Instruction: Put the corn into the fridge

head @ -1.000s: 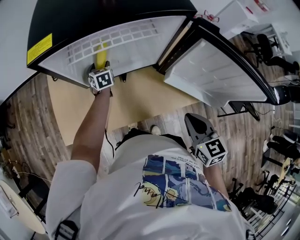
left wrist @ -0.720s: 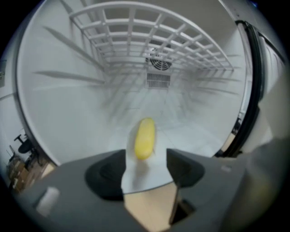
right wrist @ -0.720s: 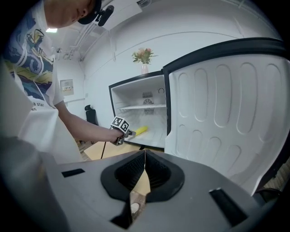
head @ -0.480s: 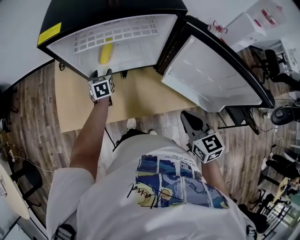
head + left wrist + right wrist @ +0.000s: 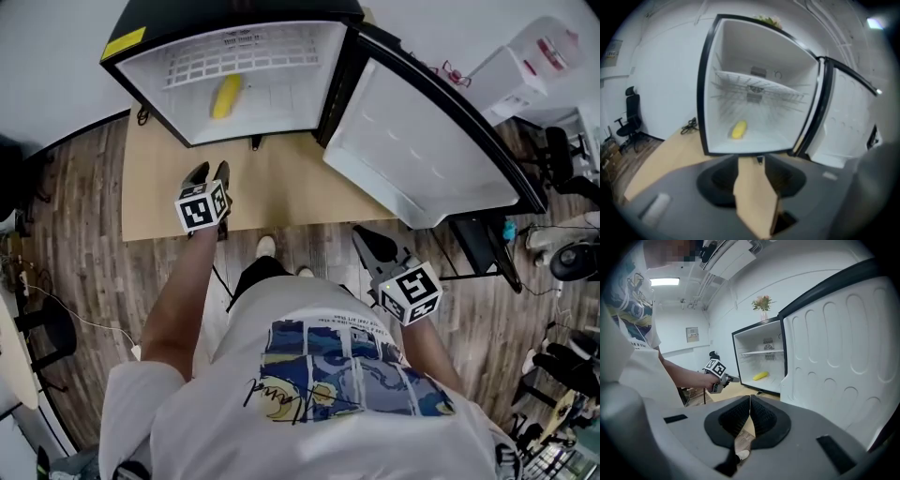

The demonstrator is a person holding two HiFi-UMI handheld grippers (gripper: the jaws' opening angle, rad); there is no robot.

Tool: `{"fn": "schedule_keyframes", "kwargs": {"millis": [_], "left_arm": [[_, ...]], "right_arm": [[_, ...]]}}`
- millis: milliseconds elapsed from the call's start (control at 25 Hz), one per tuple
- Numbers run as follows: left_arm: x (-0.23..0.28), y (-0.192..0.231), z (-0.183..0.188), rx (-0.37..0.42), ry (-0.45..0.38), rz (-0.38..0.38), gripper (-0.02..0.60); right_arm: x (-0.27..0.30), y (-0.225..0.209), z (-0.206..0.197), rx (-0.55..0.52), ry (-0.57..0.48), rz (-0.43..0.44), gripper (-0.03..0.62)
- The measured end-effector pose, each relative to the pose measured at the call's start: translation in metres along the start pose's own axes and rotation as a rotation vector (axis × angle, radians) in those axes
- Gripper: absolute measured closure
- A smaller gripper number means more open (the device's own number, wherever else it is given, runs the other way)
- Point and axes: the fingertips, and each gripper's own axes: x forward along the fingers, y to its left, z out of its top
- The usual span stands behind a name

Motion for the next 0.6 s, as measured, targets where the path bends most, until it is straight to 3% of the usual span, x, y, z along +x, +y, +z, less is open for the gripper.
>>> {"fn": "schedule_keyframes", "kwargs": {"millis": [200,360,600], "left_arm": [[-0.044,-0.033,-0.021,-0.035,-0.015,-0.056,0.475],[-0.075,-0.066,-0.042,-0.003,-0.009,-0.110,0.545],[-0.113,-0.106,-0.077,0.007,0.023,-0.203,0.572]], "right_arm": [[-0.013,0.004,-0.010,-0.012,-0.002,0.045,0.582],[-0.024,0.006,-0.018,-0.023,-0.003,0.067,0.582],[-0.035,0.012,-0.023,-0.042,-0.010,0.098,0.582]]}}
